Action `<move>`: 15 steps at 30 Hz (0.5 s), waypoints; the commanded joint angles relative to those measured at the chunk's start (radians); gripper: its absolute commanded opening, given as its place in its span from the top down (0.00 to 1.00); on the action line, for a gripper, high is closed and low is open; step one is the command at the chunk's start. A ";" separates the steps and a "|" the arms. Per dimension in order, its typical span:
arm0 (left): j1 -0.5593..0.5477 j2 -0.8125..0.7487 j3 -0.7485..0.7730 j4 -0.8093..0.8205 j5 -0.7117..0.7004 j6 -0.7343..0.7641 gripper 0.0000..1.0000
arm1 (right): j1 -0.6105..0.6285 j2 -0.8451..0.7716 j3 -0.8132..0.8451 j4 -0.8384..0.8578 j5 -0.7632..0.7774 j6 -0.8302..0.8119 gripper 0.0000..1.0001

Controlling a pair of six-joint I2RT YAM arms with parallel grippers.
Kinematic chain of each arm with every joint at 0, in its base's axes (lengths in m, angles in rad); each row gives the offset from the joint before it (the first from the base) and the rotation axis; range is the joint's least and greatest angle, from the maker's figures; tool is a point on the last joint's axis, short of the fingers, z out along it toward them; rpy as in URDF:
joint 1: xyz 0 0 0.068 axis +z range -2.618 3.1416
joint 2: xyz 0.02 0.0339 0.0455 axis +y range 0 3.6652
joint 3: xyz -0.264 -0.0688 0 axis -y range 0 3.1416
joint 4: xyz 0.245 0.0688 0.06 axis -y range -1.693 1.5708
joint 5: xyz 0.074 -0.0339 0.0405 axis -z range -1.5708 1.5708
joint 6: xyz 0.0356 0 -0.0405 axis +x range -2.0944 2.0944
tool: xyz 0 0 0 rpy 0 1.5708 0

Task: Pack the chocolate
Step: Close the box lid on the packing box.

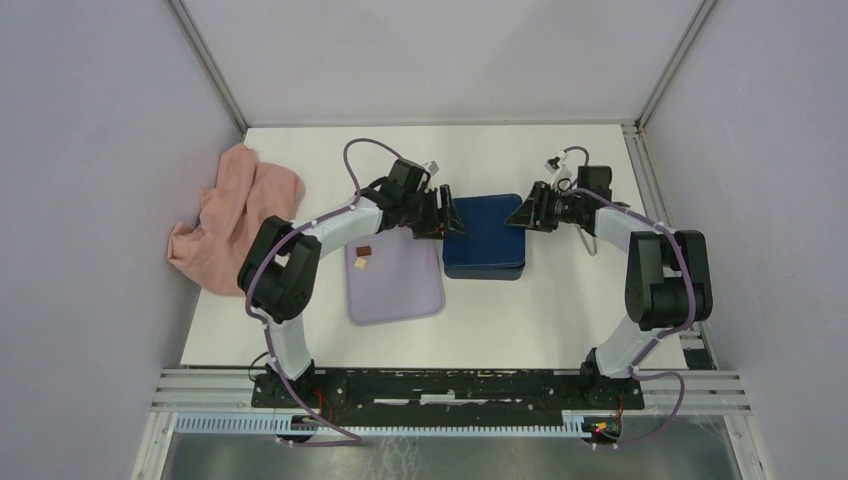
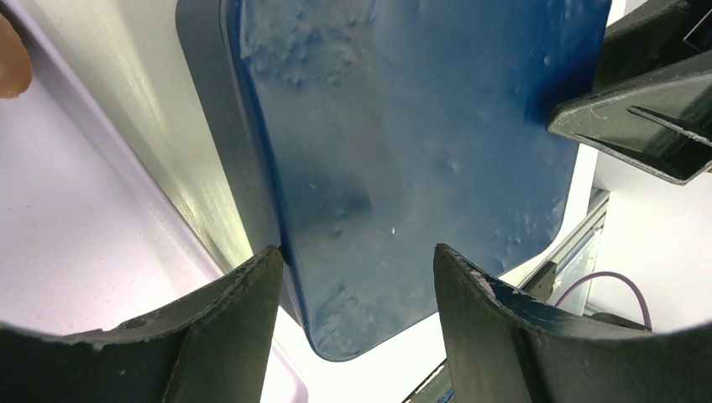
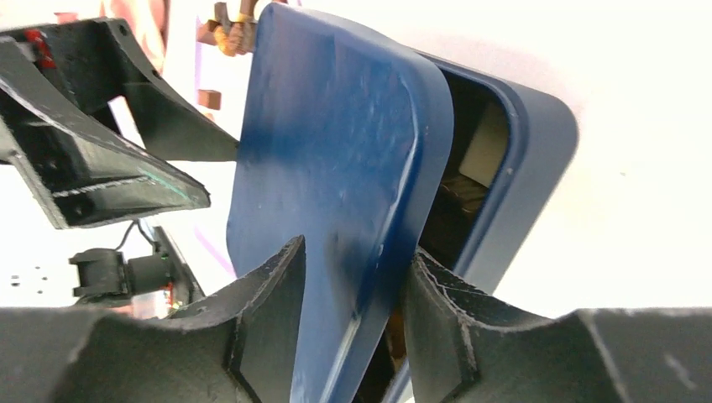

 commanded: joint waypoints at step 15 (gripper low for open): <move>-0.017 0.071 0.137 -0.086 -0.035 0.082 0.29 | -0.029 -0.219 0.085 -0.255 0.025 -0.659 0.36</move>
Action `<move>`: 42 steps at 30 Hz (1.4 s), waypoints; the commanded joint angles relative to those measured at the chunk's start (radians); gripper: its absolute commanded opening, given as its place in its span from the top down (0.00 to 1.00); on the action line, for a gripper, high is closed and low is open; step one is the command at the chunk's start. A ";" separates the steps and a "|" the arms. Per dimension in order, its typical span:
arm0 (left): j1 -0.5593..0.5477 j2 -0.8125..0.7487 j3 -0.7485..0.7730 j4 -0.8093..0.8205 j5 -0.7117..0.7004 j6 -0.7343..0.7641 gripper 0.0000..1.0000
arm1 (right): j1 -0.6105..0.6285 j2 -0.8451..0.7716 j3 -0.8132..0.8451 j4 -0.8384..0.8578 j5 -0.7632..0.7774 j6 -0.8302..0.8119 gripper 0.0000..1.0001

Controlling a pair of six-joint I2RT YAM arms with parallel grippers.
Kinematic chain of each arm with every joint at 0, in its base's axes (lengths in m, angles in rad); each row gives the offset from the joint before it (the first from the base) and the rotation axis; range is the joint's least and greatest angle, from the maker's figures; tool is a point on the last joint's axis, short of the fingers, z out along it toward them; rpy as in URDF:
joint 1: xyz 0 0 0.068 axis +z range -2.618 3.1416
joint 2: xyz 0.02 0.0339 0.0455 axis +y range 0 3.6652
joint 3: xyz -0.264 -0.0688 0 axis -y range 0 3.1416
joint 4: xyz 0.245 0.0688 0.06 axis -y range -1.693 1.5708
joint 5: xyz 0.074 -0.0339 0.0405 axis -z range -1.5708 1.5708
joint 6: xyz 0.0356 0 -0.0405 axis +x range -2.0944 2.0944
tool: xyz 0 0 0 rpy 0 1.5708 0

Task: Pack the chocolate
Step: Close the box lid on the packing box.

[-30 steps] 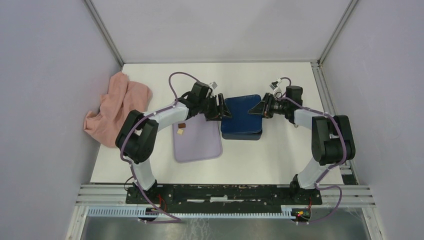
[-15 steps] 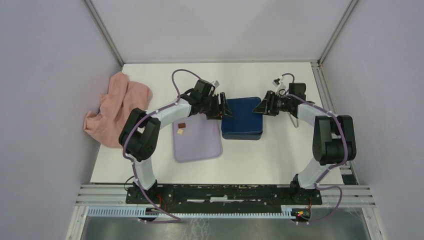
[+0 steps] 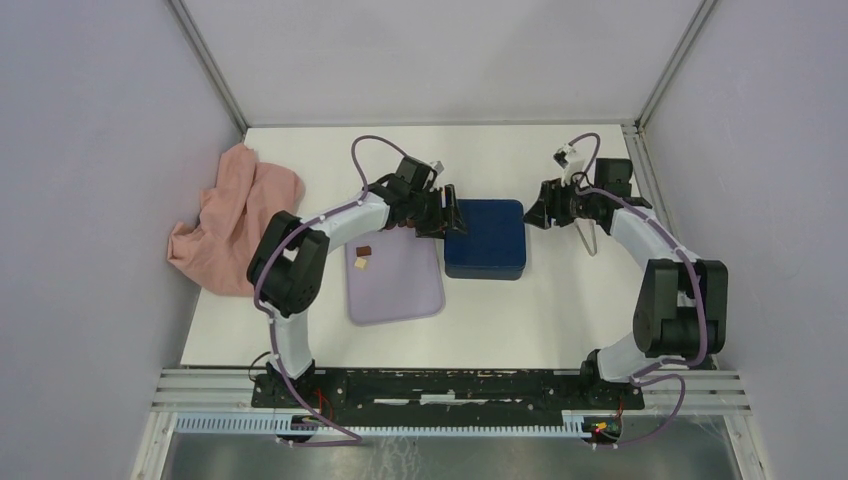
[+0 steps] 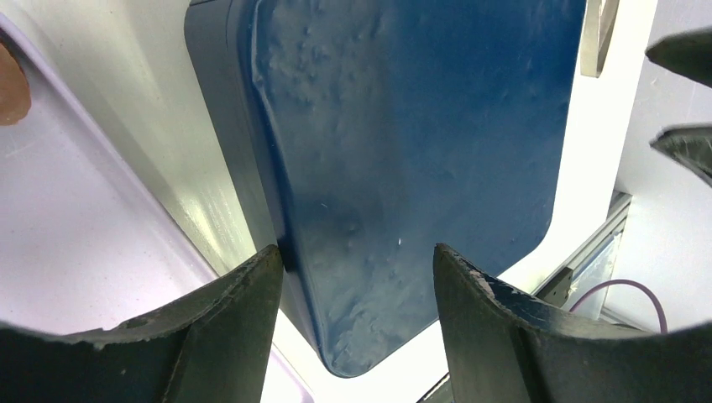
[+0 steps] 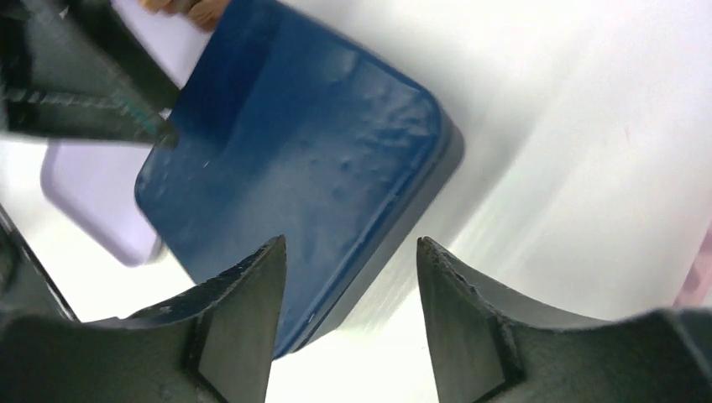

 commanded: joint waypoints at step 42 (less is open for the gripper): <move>-0.019 0.108 0.173 -0.139 0.013 0.084 0.29 | 0.508 -0.101 -0.059 -0.302 0.347 -0.870 0.90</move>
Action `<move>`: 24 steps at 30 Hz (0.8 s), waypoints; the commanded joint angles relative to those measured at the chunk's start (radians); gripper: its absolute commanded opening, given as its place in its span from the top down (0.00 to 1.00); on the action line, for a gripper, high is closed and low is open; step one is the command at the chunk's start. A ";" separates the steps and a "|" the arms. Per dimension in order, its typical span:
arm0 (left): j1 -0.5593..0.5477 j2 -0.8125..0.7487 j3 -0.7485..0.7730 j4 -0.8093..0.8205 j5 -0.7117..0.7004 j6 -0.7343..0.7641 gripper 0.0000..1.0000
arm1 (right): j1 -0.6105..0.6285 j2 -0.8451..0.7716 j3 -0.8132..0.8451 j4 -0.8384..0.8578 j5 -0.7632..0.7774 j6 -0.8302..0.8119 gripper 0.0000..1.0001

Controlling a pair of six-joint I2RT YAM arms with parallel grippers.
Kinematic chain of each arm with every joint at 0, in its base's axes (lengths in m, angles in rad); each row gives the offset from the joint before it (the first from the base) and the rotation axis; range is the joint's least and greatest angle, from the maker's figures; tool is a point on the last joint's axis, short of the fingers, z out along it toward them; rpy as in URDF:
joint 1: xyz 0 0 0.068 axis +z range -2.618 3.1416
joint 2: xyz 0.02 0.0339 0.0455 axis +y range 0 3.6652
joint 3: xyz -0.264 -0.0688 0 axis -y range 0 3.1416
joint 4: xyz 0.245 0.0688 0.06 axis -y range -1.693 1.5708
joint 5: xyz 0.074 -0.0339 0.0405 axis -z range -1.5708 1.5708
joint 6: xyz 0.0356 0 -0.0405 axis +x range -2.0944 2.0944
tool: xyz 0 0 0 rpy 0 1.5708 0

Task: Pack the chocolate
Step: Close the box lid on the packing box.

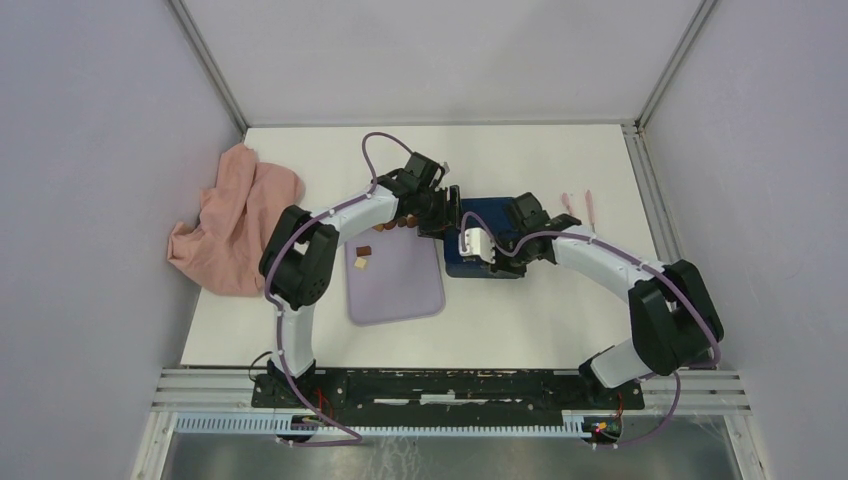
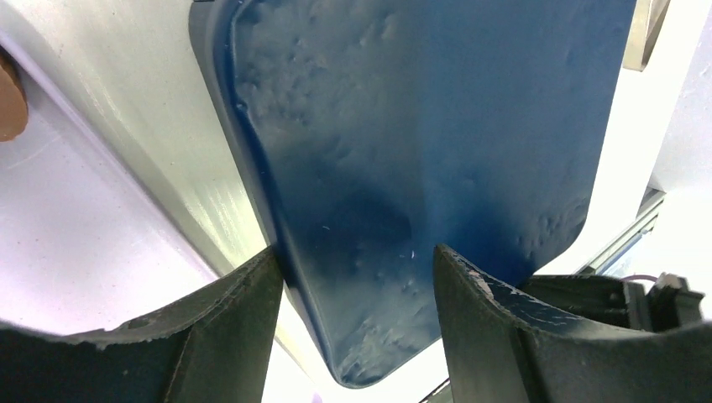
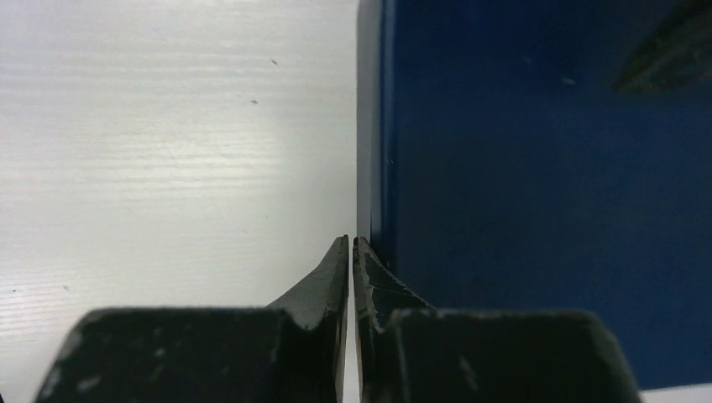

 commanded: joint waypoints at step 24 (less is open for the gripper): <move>-0.038 0.071 0.096 -0.002 0.078 0.045 0.29 | -0.449 -0.113 0.085 0.299 -0.141 0.710 0.02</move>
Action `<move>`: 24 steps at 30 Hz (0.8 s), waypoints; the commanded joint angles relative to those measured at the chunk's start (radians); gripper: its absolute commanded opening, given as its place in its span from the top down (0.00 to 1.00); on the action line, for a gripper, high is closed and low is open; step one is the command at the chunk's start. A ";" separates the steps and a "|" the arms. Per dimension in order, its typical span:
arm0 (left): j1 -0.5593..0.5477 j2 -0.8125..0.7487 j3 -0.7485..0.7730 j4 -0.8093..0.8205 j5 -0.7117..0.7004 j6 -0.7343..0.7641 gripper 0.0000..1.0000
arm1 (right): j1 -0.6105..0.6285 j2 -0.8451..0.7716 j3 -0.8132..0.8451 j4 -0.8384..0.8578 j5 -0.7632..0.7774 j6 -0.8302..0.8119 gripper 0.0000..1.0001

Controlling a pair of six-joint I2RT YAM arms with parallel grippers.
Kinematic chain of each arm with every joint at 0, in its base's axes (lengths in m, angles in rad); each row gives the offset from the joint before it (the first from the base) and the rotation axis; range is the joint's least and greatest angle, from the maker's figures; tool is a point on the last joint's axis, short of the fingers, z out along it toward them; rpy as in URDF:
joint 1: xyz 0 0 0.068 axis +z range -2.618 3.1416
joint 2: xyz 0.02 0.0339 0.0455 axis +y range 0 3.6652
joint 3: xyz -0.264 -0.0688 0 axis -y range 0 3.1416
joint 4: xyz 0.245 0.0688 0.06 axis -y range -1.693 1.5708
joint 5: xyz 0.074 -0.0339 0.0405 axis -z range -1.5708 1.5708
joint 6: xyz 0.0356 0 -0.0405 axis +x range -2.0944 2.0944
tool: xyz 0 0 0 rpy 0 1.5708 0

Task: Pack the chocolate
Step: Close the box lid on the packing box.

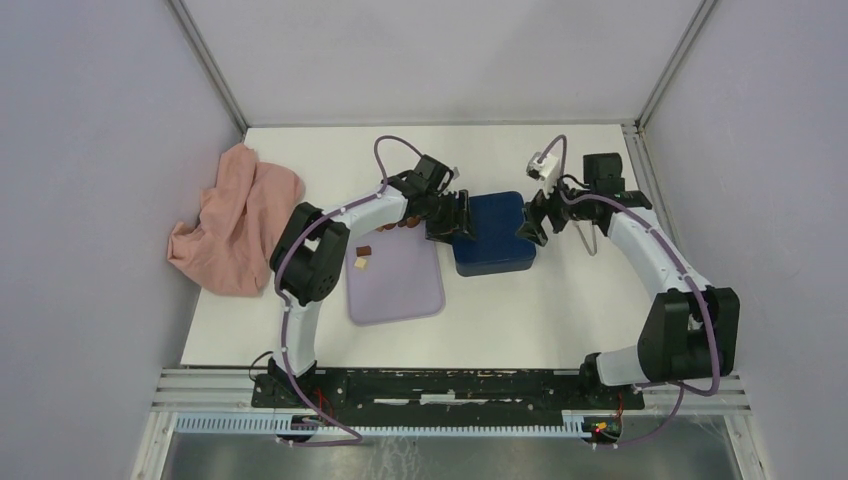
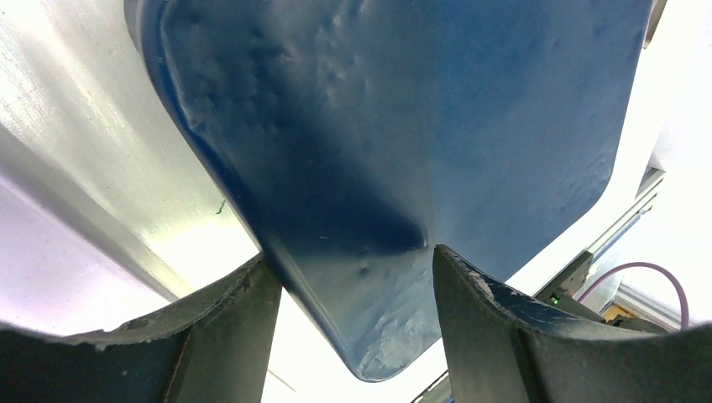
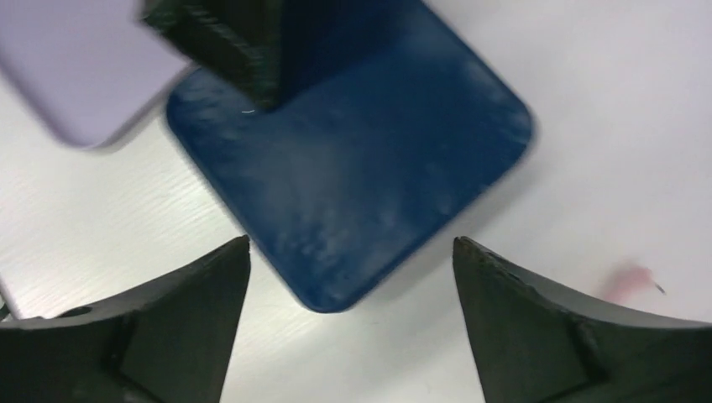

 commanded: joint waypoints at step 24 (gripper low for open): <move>-0.017 -0.019 0.104 0.076 0.019 -0.030 0.16 | -0.155 0.271 -0.148 0.355 0.104 0.737 0.43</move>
